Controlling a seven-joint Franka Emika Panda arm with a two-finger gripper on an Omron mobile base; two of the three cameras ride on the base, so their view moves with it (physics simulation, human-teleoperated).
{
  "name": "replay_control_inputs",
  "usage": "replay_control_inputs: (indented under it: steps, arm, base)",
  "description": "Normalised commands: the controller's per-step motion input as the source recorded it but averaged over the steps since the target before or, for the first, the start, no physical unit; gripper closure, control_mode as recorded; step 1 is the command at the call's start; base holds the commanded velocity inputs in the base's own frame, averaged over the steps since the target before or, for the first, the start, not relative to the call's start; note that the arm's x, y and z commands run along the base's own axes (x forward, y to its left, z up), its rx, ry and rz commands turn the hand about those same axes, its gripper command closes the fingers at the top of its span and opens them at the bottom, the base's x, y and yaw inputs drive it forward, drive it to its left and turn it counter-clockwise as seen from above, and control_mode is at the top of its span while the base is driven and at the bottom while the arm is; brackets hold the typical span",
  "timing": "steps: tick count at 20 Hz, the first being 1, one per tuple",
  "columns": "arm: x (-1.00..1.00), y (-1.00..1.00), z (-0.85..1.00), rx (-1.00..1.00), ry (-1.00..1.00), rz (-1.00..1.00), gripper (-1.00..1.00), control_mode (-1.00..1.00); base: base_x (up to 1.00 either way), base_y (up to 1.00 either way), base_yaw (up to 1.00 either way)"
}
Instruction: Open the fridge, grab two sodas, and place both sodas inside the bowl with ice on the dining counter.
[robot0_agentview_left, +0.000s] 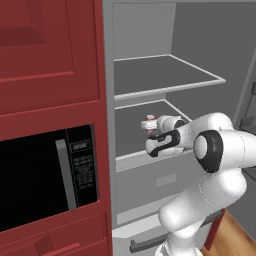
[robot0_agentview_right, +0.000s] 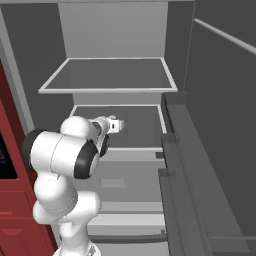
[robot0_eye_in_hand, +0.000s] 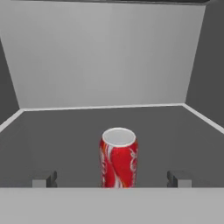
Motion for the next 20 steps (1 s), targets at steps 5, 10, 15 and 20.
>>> replay_control_inputs:
  steps: [5,10,15,20]
  arm:
    - [0.27,0.00,-0.02,0.00,0.00,0.00,-1.00,-1.00]
    - [0.25,0.00,-0.04,0.00,0.00,0.00,-1.00,-1.00]
    - [0.14,0.00,-0.08,0.00,0.00,0.00,-1.00,-1.00]
    - [0.12,0.01,-0.03,0.00,0.00,0.00,-1.00,-1.00]
  base:
    - [0.00,0.00,0.00]
    - [0.00,0.00,0.00]
    - [0.00,0.00,0.00]
    - [0.00,0.00,0.00]
